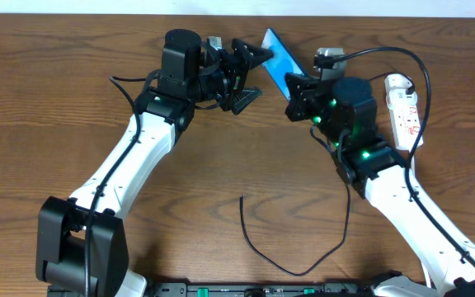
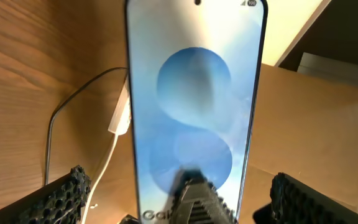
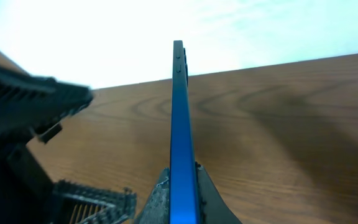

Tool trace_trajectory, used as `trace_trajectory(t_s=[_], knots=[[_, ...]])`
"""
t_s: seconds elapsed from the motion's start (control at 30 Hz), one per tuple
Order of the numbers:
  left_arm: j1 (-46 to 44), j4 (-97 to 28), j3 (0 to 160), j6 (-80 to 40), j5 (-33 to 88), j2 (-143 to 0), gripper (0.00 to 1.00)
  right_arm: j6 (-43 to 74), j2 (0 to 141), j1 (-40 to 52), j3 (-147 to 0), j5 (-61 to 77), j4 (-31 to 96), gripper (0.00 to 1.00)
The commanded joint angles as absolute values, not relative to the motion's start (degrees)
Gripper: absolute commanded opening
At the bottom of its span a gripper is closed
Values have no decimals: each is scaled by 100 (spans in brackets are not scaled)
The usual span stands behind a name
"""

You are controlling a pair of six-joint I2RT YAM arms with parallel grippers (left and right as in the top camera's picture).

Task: Plug charger to phone and switch on socket
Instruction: 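Open the left gripper and pull the phone right with the right gripper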

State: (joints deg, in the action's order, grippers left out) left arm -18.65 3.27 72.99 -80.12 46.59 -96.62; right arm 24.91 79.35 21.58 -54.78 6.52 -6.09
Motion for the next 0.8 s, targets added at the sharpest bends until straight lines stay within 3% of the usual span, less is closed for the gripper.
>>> trace_trajectory(t_s=[0.0,0.27,0.43,0.77], knots=[[-1802,357,7432,-7996,4825,-9548,94,2845,7913,1981,-5546,591,-703,1],[-1127,473,7432,-7909,5483,-9548,94,4348,7913,1520,-5546,961,-687,1],[-659,1481,7432,-7500,6143,-9548,94,5843,7913,1358,-5546,1413,-701,1],[-617,1708,7432,-7502,6235,-9548,94,7153,7913,1396,-5546,2075,-1564,1]])
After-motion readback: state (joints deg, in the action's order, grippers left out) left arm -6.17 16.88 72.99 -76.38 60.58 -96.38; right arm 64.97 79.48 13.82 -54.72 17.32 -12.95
